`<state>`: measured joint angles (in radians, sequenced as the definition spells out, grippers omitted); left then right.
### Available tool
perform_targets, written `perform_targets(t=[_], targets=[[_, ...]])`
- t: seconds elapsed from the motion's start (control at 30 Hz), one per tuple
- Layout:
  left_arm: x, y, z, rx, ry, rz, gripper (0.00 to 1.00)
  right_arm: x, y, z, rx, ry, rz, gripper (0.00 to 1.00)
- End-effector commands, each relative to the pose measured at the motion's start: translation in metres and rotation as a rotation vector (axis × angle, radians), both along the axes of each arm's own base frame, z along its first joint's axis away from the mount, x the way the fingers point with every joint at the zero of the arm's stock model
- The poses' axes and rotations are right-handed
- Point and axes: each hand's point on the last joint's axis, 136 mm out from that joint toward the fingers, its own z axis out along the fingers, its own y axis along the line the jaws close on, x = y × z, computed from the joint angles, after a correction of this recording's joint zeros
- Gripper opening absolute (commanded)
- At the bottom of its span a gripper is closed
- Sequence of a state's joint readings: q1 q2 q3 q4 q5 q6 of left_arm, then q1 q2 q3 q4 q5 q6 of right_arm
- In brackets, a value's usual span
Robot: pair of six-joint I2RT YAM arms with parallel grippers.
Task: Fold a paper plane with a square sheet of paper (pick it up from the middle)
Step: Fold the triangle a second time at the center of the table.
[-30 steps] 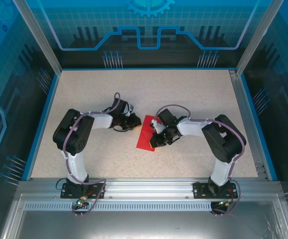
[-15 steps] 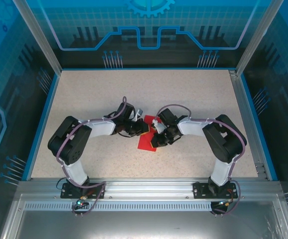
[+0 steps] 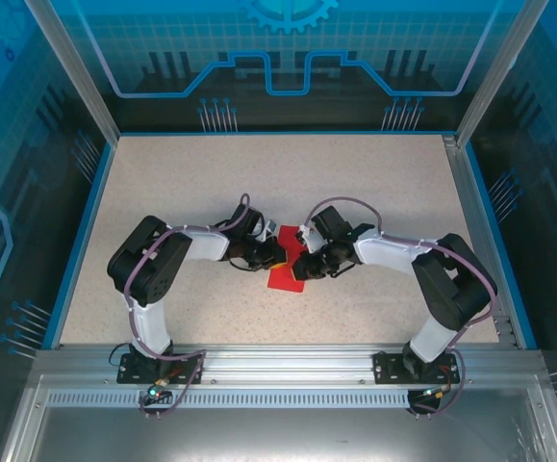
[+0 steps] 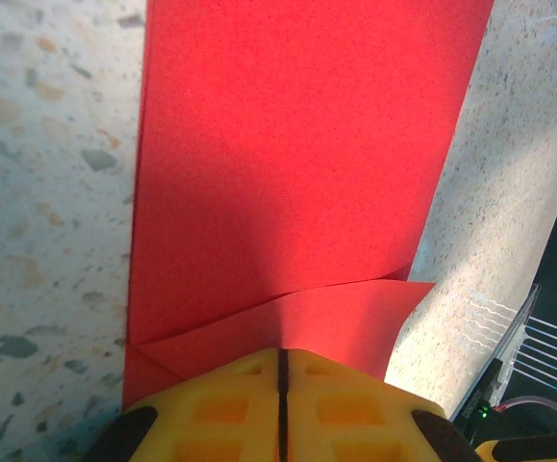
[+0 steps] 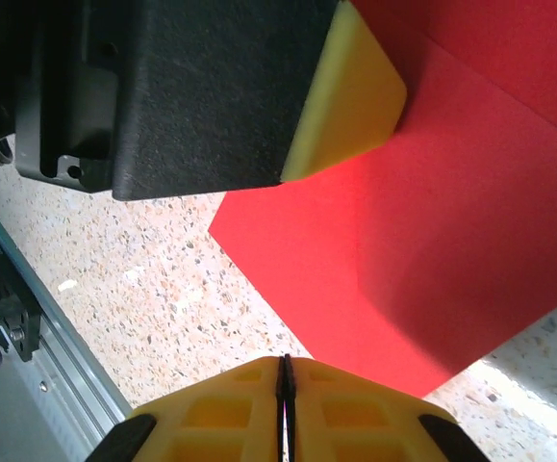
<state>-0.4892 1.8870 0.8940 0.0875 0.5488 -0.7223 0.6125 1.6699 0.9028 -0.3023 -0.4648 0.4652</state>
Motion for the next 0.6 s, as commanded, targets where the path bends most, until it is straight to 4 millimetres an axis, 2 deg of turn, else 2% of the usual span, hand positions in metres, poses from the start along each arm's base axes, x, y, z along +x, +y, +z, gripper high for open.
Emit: perform_targets(t=[0.0,0.4,0.47,0.57], targets=[[-0.013,0.008,-0.021,0.049,0.042,-0.017,0.09,-0.019,0.002,-0.014,-0.001,0.073,-0.003,0.11],[-0.016,0.009,-0.018,0.045,0.043,-0.022,0.09,-0.040,-0.021,-0.063,-0.104,0.160,-0.024,0.10],[-0.016,0.008,-0.017,0.045,0.041,-0.023,0.09,-0.041,-0.021,-0.063,-0.093,0.174,-0.027,0.10],[-0.016,0.008,-0.016,0.043,0.040,-0.026,0.09,-0.031,-0.011,-0.040,-0.032,0.135,-0.026,0.10]])
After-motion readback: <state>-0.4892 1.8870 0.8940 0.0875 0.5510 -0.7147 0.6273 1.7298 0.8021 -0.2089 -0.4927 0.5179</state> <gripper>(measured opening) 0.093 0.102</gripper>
